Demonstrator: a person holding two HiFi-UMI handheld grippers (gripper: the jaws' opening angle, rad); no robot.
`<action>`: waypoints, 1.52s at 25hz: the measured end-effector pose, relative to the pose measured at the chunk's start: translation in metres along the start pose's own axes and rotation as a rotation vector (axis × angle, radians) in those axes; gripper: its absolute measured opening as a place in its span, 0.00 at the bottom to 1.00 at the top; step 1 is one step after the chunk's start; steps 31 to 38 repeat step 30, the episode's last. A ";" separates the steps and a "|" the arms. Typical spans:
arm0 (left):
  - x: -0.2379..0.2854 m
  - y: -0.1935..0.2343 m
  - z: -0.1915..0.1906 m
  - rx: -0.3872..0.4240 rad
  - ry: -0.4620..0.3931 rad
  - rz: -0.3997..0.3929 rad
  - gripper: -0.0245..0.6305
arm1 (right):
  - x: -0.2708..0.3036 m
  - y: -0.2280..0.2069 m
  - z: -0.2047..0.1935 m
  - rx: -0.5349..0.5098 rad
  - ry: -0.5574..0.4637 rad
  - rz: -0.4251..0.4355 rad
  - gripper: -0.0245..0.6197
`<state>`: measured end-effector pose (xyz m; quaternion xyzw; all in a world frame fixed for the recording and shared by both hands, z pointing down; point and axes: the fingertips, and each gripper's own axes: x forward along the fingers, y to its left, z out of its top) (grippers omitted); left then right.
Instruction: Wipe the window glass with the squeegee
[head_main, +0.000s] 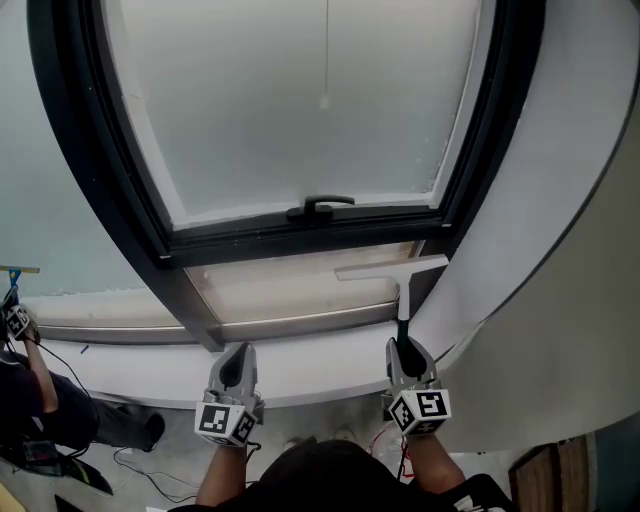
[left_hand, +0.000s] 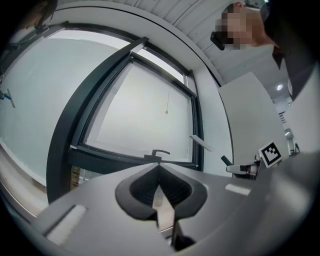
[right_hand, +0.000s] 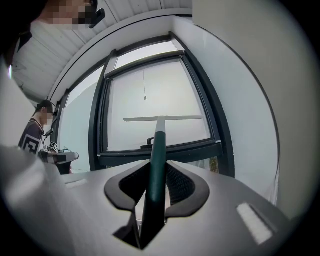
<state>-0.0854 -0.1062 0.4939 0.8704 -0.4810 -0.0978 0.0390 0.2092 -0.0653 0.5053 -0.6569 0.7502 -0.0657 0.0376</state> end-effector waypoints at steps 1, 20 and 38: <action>-0.001 0.000 0.000 0.000 0.000 0.006 0.04 | 0.001 0.001 0.002 -0.006 -0.005 0.006 0.19; 0.000 -0.012 -0.005 0.003 0.003 0.020 0.04 | 0.009 0.014 0.006 -0.028 -0.010 0.073 0.19; 0.003 -0.011 -0.002 0.006 -0.002 0.006 0.04 | 0.007 0.022 0.000 -0.026 0.008 0.078 0.19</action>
